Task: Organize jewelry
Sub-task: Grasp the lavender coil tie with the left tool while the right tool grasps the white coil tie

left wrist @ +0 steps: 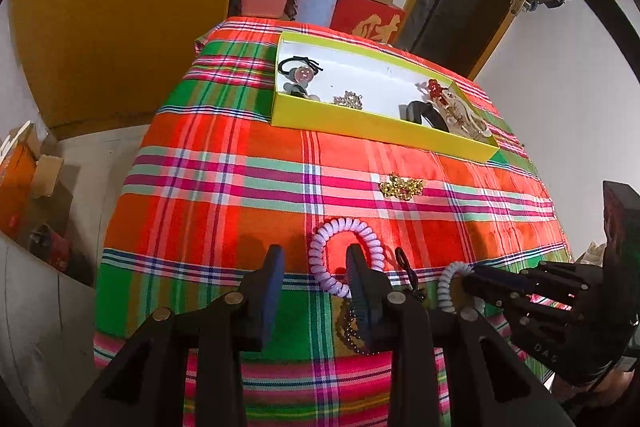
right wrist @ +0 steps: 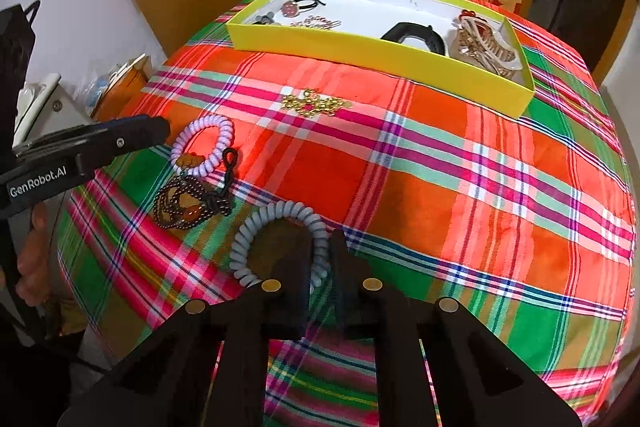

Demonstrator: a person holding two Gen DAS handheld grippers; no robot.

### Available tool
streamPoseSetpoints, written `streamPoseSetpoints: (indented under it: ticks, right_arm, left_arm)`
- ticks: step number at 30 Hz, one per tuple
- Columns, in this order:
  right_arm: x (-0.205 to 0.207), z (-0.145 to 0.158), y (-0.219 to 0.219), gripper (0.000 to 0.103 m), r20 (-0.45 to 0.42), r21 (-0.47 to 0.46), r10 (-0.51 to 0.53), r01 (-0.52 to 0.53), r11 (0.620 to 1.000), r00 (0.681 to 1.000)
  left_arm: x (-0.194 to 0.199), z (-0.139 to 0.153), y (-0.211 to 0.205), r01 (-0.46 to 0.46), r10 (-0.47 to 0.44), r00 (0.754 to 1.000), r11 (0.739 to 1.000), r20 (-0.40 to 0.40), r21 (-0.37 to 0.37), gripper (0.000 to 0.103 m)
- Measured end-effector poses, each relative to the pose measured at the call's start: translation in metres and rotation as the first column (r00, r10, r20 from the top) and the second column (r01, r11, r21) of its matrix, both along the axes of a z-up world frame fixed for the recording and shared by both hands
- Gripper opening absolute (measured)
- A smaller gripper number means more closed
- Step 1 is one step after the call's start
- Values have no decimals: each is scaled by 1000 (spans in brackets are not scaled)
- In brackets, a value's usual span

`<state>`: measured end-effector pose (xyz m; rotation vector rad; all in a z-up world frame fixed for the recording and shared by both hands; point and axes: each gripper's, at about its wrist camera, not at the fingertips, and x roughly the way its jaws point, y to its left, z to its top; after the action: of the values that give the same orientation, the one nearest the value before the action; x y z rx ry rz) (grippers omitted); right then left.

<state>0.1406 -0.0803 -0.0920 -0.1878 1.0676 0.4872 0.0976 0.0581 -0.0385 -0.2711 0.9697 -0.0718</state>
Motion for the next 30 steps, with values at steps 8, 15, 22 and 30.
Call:
streamPoseSetpoints:
  ticks: [8,15,22,30]
  right_arm:
    - [6,1,-10,9,1,23,-26,26,999,1000]
    - [9,2,-18,9,-6,43,-43,43,998,999]
    - [9,2,-21,9,-7,52,-54,54,997,999]
    - [7,6,-27,9,3,54,-66,65,996,998]
  left_arm:
    - [8,-8,-6,17,-17,1000,1000,-22,6,32]
    - [19,-16,-12,26,-24,999,998,-32,64,32]
    - [23,-18,-25,64,-63,998,982,-12,179,11]
    - [17,-9,-9,17,-20,999,992,29,122,9]
